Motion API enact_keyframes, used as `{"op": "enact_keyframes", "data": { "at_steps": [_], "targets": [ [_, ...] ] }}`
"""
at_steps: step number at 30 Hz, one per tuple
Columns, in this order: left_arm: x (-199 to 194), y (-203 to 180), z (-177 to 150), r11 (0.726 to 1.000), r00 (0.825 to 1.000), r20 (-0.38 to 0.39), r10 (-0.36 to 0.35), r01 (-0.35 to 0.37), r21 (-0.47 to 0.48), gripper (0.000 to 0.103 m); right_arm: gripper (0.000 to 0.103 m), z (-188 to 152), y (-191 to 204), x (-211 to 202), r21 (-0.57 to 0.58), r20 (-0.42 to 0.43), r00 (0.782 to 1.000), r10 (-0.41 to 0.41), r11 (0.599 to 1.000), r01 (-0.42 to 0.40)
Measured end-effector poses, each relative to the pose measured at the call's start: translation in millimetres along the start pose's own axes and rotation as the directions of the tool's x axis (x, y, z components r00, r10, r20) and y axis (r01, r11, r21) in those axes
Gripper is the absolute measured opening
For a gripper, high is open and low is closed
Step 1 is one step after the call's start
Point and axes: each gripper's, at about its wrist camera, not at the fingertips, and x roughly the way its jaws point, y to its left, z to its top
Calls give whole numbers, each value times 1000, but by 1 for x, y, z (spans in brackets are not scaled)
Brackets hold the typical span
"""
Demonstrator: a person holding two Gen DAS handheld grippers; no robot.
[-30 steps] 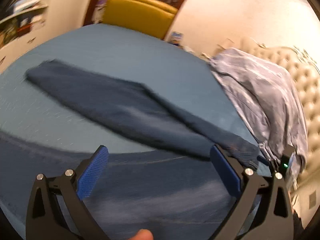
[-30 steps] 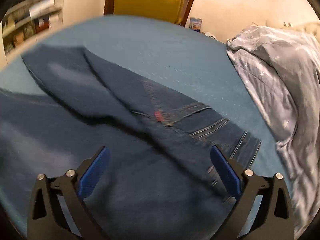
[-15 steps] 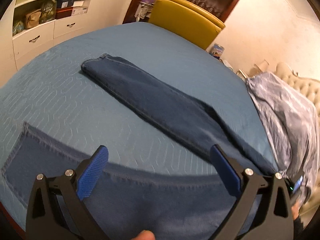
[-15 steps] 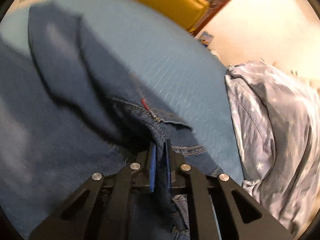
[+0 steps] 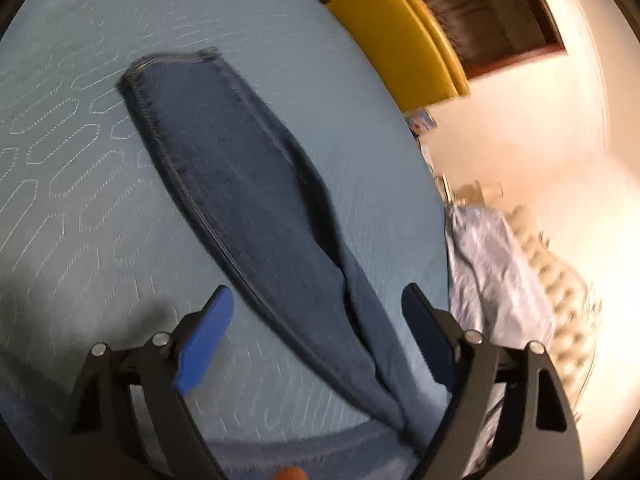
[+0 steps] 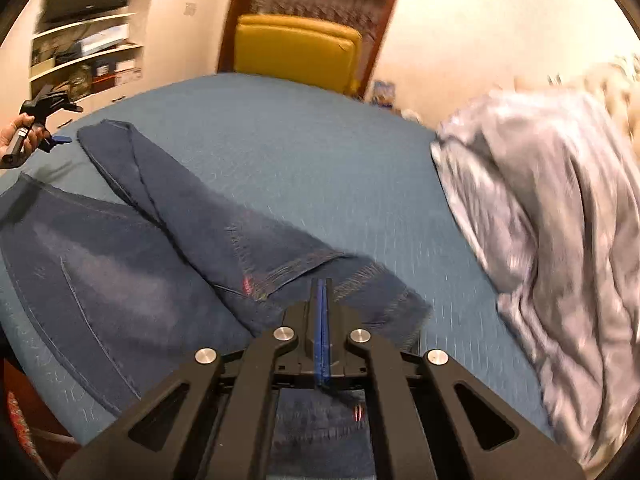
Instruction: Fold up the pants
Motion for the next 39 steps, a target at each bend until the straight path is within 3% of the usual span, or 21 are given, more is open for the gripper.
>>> {"op": "enact_keyframes", "data": {
  "at_steps": [3, 4, 5, 6, 7, 8, 13, 16, 18, 19, 20, 21, 22, 24, 25, 26, 27, 29, 32, 33, 39],
  "targets": [
    [19, 9, 23, 999, 1000, -15, 7, -7, -44, 84, 1, -13, 4, 8, 7, -54, 998, 33, 999, -32],
    [28, 3, 30, 999, 1000, -21, 20, -20, -30, 84, 12, -15, 12, 12, -14, -67, 997, 25, 1000, -26],
    [35, -4, 34, 1000, 999, -30, 27, -28, -10, 84, 24, -16, 18, 16, -43, -75, 997, 12, 999, -15],
    [44, -14, 39, 999, 999, -39, 34, -33, 16, 84, 84, -16, 25, 22, -70, -84, 996, -1, 998, -5],
    [58, -27, 45, 998, 997, -53, 50, -48, 50, 84, 95, -17, 32, 27, -96, -87, 996, -9, 995, 0],
    [71, -35, 51, 995, 995, -67, 76, -72, 62, 84, 99, -17, 44, 34, -143, -70, 998, 8, 990, -18],
    [131, -52, 77, 979, 974, -106, 203, -198, 50, 77, 98, -7, 52, 78, -173, -88, 996, 31, 984, -46],
    [163, -50, 90, 955, 944, -143, 297, -296, 28, 77, 98, -8, 61, 100, -220, -114, 993, 17, 975, -42],
    [177, -51, 94, 948, 937, -145, 319, -318, 31, 74, 98, -10, 69, 110, -277, -123, 992, -1, 960, -33],
    [187, -56, 95, 942, 929, -150, 337, -333, 51, 64, 98, -11, 73, 115, -309, -124, 992, -17, 951, -23],
    [192, -57, 94, 935, 921, -160, 355, -348, 72, 31, 98, -13, 82, 120, -364, -124, 992, -38, 931, -10],
    [197, -59, 94, 926, 911, -167, 377, -365, 100, 11, 98, -14, 88, 125, -409, -123, 991, -49, 912, -6],
    [200, -62, 93, 916, 901, -168, 399, -383, 119, 3, 98, -16, 94, 131, -455, -126, 990, -61, 891, -3],
    [194, -62, 95, 925, 913, -159, 376, -361, 114, 3, 97, -20, 107, 141, -538, -130, 988, -81, 843, -2],
    [184, -65, 98, 935, 925, -151, 349, -334, 118, 3, 90, -20, 110, 143, -554, -121, 990, -74, 832, -5],
    [173, -67, 98, 941, 932, -146, 331, -315, 122, 3, 80, -16, 111, 146, -552, -129, 990, -58, 834, -23],
    [162, -73, 98, 947, 940, -140, 312, -295, 129, 3, 52, -12, 109, 152, -538, -154, 986, -62, 842, -31],
    [140, -81, 97, 950, 948, -125, 292, -273, 155, 3, 40, -9, 110, 161, -527, -203, 979, -27, 845, -87],
    [103, -98, 85, 954, 961, -107, 257, -234, 189, 3, 12, -7, 109, 158, -488, -219, 975, 17, 864, -125],
    [87, -101, 83, 956, 965, -100, 241, -219, 193, 3, 8, -4, 108, 151, -468, -206, 978, 24, 875, -120],
    [-6, -111, 33, 957, 980, -60, 192, -173, 234, 3, 7, 1, 96, 81, -414, -114, 993, 36, 907, -80]
  ]
}}
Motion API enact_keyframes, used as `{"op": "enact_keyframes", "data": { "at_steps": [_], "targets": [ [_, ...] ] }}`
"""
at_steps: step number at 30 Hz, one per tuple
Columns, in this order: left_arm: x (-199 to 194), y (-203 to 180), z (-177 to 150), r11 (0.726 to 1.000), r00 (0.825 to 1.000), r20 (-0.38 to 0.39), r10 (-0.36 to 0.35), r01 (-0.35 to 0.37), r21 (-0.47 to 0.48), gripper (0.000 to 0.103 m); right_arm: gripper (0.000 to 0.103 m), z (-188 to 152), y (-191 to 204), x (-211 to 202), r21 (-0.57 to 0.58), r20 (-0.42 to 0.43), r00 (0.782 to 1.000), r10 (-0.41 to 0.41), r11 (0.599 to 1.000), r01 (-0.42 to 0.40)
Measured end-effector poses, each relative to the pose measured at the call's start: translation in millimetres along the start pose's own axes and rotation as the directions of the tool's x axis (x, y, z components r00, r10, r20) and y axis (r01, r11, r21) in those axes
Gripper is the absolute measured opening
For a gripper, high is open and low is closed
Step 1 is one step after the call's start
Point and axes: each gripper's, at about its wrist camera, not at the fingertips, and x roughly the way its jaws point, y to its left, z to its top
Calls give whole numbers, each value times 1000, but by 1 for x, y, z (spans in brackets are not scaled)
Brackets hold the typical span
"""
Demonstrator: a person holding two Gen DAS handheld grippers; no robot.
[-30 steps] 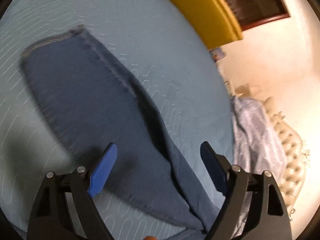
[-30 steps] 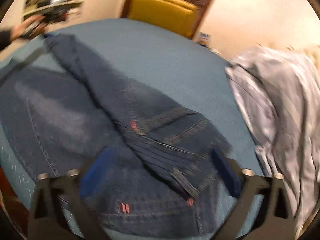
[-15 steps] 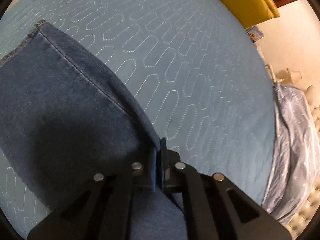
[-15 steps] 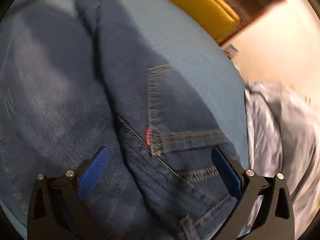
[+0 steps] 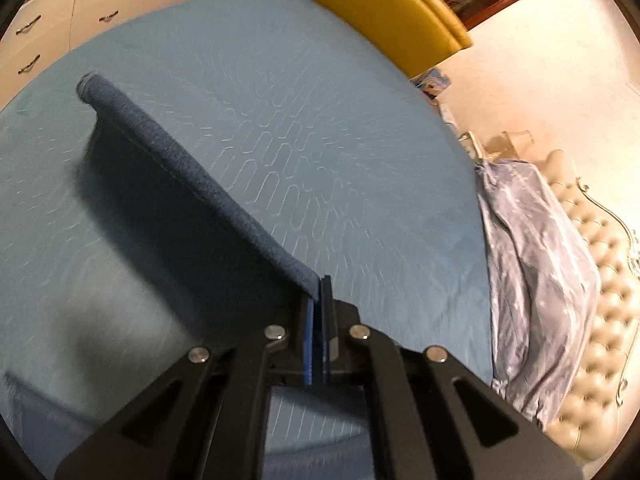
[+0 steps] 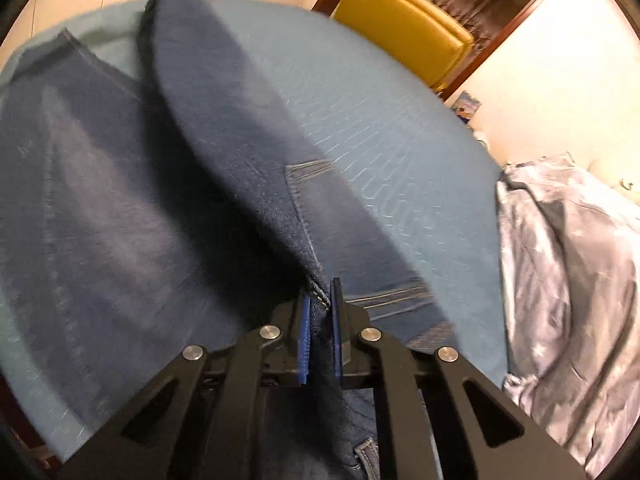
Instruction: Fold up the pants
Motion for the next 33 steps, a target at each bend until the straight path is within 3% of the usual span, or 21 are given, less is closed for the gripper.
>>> {"op": "enact_keyframes", "data": {
  "at_steps": [3, 7, 11, 13, 14, 15, 16, 17, 18, 22, 25, 26, 27, 29, 31, 33],
  "targets": [
    [-44, 5, -40, 999, 999, 27, -32, 32, 3, 3, 7, -17, 8, -34, 22, 18, 1000, 9, 1000, -9],
    [-96, 44, -134, 1000, 999, 31, -26, 26, -3, 3, 7, -59, 15, -57, 90, -9, 998, 69, 994, -68],
    [-100, 104, -230, 997, 1000, -1, 0, -1, -78, 3, 8, -97, 41, -51, 179, -65, 988, 143, 975, -129],
    [-89, 132, -263, 991, 1000, -5, -25, 24, -132, 5, 15, -109, 44, -44, 282, -74, 984, 164, 950, -137],
    [-88, 144, -275, 989, 1000, 12, 10, -8, -146, 8, 19, -115, 44, -43, 325, -73, 983, 170, 936, -137],
    [-88, 154, -284, 988, 1000, 22, 22, -19, -152, 19, 29, -118, 40, -42, 370, -70, 982, 174, 919, -136],
    [-93, 165, -294, 985, 999, 32, 6, 0, -174, 31, 51, -122, 35, -44, 415, -65, 983, 174, 900, -131],
    [-100, 173, -300, 980, 999, 48, -16, 25, -200, 37, 66, -127, 31, -50, 478, -57, 984, 167, 870, -120],
    [-105, 178, -302, 977, 998, 62, -22, 34, -209, 39, 88, -133, 27, -56, 530, -45, 986, 158, 841, -110],
    [-140, 216, -285, 954, 985, 159, -60, 104, -280, 42, 89, -153, 13, -69, 693, -6, 981, 193, 709, -135],
    [-156, 254, -262, 896, 962, 255, -100, 199, -397, 42, 90, -180, 1, -75, 864, 80, 969, 233, 469, -184],
    [-157, 263, -257, 881, 960, 260, -103, 209, -425, 42, 90, -189, -3, -75, 901, 132, 961, 243, 374, -218],
    [-153, 271, -252, 862, 962, 246, -120, 224, -455, 42, 90, -196, -5, -74, 924, 154, 958, 242, 309, -226],
    [-142, 280, -252, 831, 966, 196, -170, 247, -499, 43, 90, -203, -5, -73, 948, 127, 964, 234, 258, -187],
    [-131, 270, -258, 840, 964, 157, -216, 265, -473, 45, 91, -204, -4, -70, 957, 119, 965, 233, 233, -175],
    [-118, 262, -267, 823, 954, 127, -272, 299, -483, 48, 91, -200, -3, -65, 959, 127, 961, 244, 216, -182]
  ]
}}
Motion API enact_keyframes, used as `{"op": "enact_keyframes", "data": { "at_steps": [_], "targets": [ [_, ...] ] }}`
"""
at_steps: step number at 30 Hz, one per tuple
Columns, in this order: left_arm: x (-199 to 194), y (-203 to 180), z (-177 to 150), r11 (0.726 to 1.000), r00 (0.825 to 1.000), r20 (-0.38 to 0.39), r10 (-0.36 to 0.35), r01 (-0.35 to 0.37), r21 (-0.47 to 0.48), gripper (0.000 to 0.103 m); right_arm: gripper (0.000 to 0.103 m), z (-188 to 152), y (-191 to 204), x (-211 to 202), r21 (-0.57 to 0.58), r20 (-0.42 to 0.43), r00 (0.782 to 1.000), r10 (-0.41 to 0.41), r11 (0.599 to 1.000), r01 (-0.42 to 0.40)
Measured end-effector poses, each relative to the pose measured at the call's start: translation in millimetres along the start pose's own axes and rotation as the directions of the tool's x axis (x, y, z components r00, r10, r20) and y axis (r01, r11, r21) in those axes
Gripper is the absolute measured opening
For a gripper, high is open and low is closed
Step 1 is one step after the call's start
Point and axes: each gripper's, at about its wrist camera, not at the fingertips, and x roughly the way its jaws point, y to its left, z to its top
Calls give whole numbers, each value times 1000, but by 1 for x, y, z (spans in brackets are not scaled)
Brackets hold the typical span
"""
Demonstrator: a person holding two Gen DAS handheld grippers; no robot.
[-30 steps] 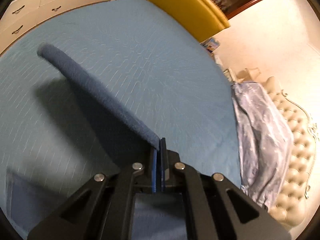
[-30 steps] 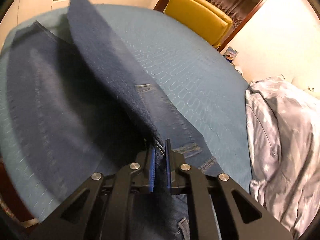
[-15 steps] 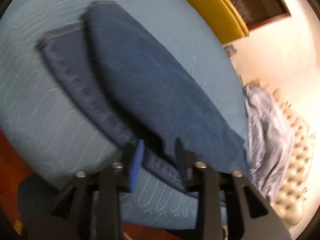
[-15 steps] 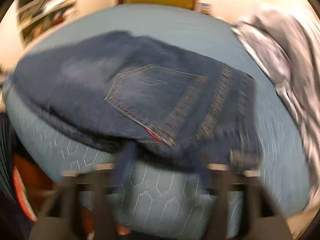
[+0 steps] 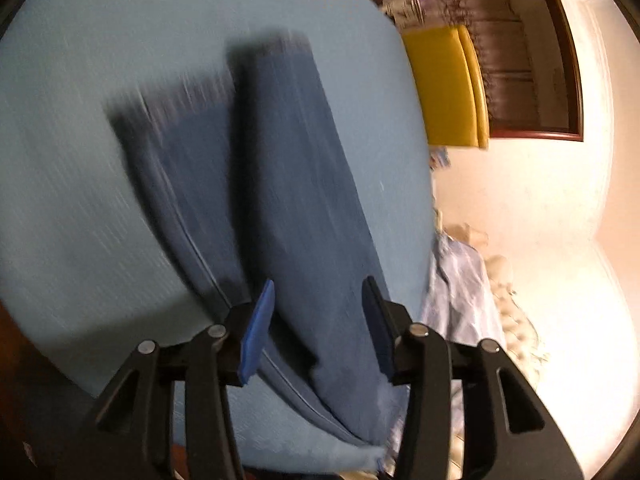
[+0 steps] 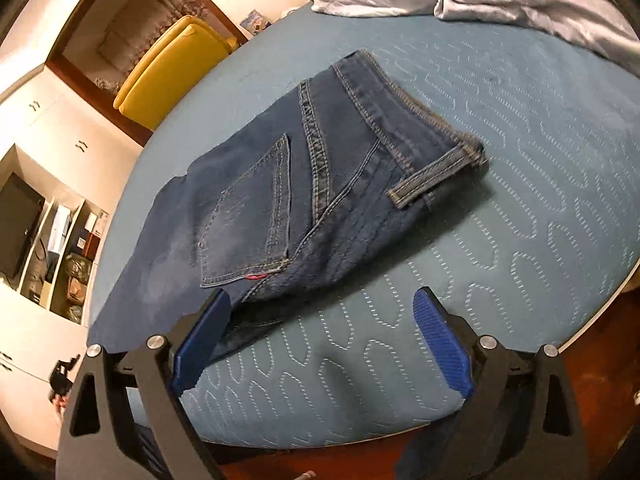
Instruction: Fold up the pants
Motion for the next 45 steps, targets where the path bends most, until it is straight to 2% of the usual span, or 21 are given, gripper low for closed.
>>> {"op": "enact_keyframes", "data": {
  "at_steps": [4, 7, 10, 12, 15, 16, 20, 22, 25, 27, 29, 30, 33, 35, 36, 37, 39, 40, 42, 44, 45],
  "targets": [
    [37, -3, -11, 999, 998, -46, 32, -34, -37, 48, 91, 2, 5, 9, -11, -8, 1000, -2, 1000, 2],
    [37, -17, -5, 999, 999, 7, 32, -32, -16, 48, 91, 6, 4, 19, 9, -16, 1000, -23, 1000, 23],
    [22, -15, -3, 999, 997, 61, -44, 45, -29, 52, 91, 5, 2, 26, 9, -22, 999, -37, 999, 38],
    [18, -9, -8, 997, 995, 80, -55, 58, -42, 54, 92, 4, 1, 29, 10, -22, 999, -42, 999, 42],
    [35, 6, -27, 995, 1000, 16, 6, -5, -104, 55, 92, 5, 1, 27, 22, -17, 1000, -22, 999, 23],
    [41, 9, -35, 994, 1000, 11, -1, 2, -106, 54, 92, 6, 0, 29, 35, -17, 1000, -14, 999, 15],
    [41, -4, -27, 999, 997, 69, -27, 28, -25, 53, 92, 10, -8, 29, 112, -5, 1000, 19, 994, -18],
    [34, -23, -9, 998, 990, 138, 5, -13, 58, 53, 92, 12, -13, 26, 145, 5, 999, 32, 989, -33],
    [12, -55, 14, 989, 974, 225, -10, -24, 146, 54, 92, 15, -22, 20, 201, 38, 998, 59, 977, -66],
    [13, -68, 21, 986, 976, 217, 1, -38, 165, 54, 92, 19, -30, 21, 235, 54, 997, 52, 970, -64],
    [11, -54, 30, 990, 983, 183, 9, -35, 136, 53, 92, 25, -34, 23, 243, 61, 997, 51, 968, -65],
    [9, -44, 36, 995, 981, 194, 22, -41, 90, 53, 88, 28, -34, 23, 241, 72, 996, 50, 968, -66],
    [-9, -20, 48, 998, 971, 233, -62, 62, 6, 53, 77, 39, -38, 27, 233, 87, 995, 56, 970, -75],
    [-12, -7, 52, 995, 968, 237, -86, 96, -30, 53, 63, 46, -41, 33, 225, 78, 995, 56, 972, -72],
    [-14, -1, 54, 994, 967, 242, -77, 92, -52, 53, 50, 49, -38, 35, 218, 76, 996, 45, 974, -61],
    [-21, 4, 55, 992, 963, 253, -97, 116, -59, 53, 35, 52, -35, 35, 205, 80, 996, 36, 977, -52],
    [-33, 7, 55, 987, 948, 289, -133, 153, -48, 51, 20, 60, -25, 29, 147, 102, 995, 14, 989, -29],
    [-36, 5, 57, 989, 945, 302, -127, 143, -31, 48, 15, 63, -21, 27, 119, 107, 994, 6, 993, -18],
    [-28, 4, 63, 996, 957, 282, -70, 84, -37, 39, 12, 72, -14, 27, 68, 104, 995, -4, 998, -3],
    [-20, 7, 72, 996, 967, 256, -1, 24, -85, 13, 10, 79, -8, 31, 58, 89, 996, -23, 998, 18],
    [-22, 12, 74, 994, 966, 255, 39, -12, -106, 9, 8, 82, -7, 32, 59, 84, 996, -25, 998, 20]
  ]
}}
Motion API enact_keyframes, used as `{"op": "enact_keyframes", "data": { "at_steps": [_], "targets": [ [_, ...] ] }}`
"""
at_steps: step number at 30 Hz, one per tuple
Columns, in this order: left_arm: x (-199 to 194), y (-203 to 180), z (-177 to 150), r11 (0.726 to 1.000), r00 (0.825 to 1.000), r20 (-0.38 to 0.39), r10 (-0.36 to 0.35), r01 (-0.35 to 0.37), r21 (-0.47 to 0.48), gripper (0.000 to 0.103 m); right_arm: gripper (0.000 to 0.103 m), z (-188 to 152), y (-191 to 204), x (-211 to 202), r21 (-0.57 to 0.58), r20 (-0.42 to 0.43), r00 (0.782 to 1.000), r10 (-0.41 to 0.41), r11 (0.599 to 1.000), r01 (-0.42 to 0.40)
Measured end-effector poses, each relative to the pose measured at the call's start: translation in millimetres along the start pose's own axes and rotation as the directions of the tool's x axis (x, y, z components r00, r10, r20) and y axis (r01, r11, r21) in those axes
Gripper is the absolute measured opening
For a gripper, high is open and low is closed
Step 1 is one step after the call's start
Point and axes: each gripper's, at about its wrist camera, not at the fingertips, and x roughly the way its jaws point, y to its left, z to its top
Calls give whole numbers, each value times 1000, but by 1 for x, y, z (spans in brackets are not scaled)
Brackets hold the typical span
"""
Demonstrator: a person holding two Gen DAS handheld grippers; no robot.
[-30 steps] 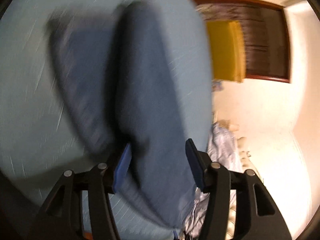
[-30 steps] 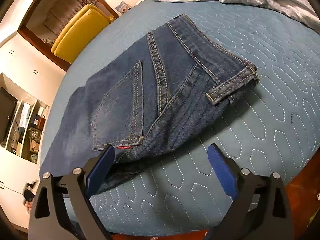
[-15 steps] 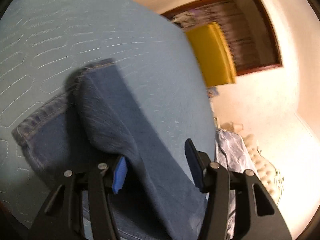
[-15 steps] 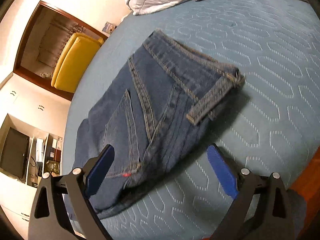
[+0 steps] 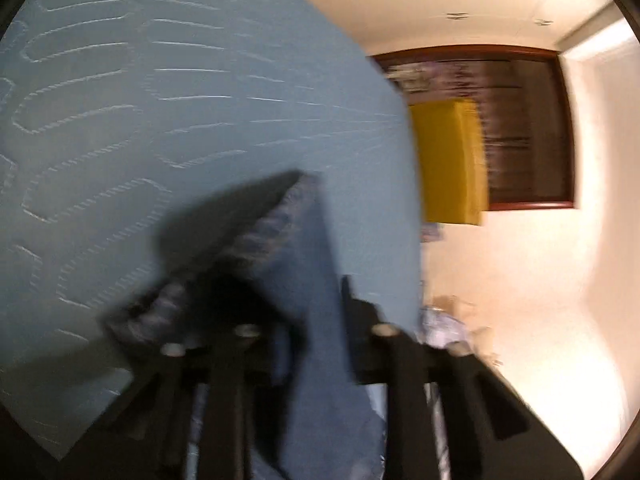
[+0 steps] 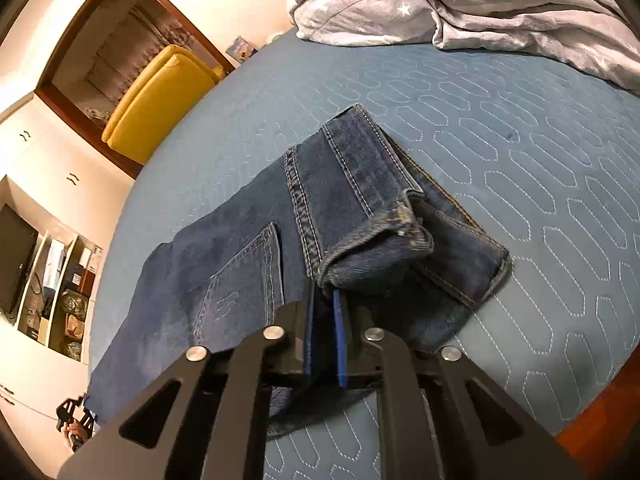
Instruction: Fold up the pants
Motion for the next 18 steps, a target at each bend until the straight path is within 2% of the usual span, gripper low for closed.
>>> {"op": "enact_keyframes", "data": {
  "at_steps": [1, 4, 6, 9, 11, 13, 14, 15, 16, 18],
  "targets": [
    [0, 1, 4, 999, 999, 8, 37, -37, -7, 3, 8, 4, 2, 3, -3, -4, 1000, -2, 1000, 2],
    [4, -23, 10, 987, 990, -5, 141, -140, 76, 2, 6, 23, 17, -1, -38, 7, 1000, 11, 999, -11],
    [10, -53, 19, 977, 984, -23, 176, -172, 130, 2, 6, 55, 36, -9, -61, 33, 998, 50, 997, -48],
    [6, -123, 28, 967, 991, -18, 136, -128, 219, 2, 6, 100, 68, -26, -121, 100, 991, 93, 989, -81],
    [-8, -147, 26, 963, 995, 6, 101, -99, 252, 2, 6, 111, 75, -44, -121, 139, 984, 113, 988, -96],
    [-29, -145, 16, 960, 997, 25, 71, -75, 270, 2, 5, 105, 65, -53, -116, 142, 984, 111, 989, -95],
    [-39, -130, 9, 960, 997, 23, 77, -80, 269, 2, 6, 96, 49, -52, -97, 122, 989, 88, 992, -77],
    [-42, -116, 4, 961, 996, 16, 92, -93, 260, 2, 6, 88, 37, -47, -81, 98, 993, 69, 995, -61],
    [-42, -83, -2, 961, 990, -3, 141, -137, 239, 2, 6, 77, 22, -40, -66, 64, 997, 44, 997, -40],
    [-29, -44, -6, 966, 980, -42, 196, -186, 179, 2, 6, 50, -14, -21, -9, -20, 1000, 3, 1000, -3]
  ]
}}
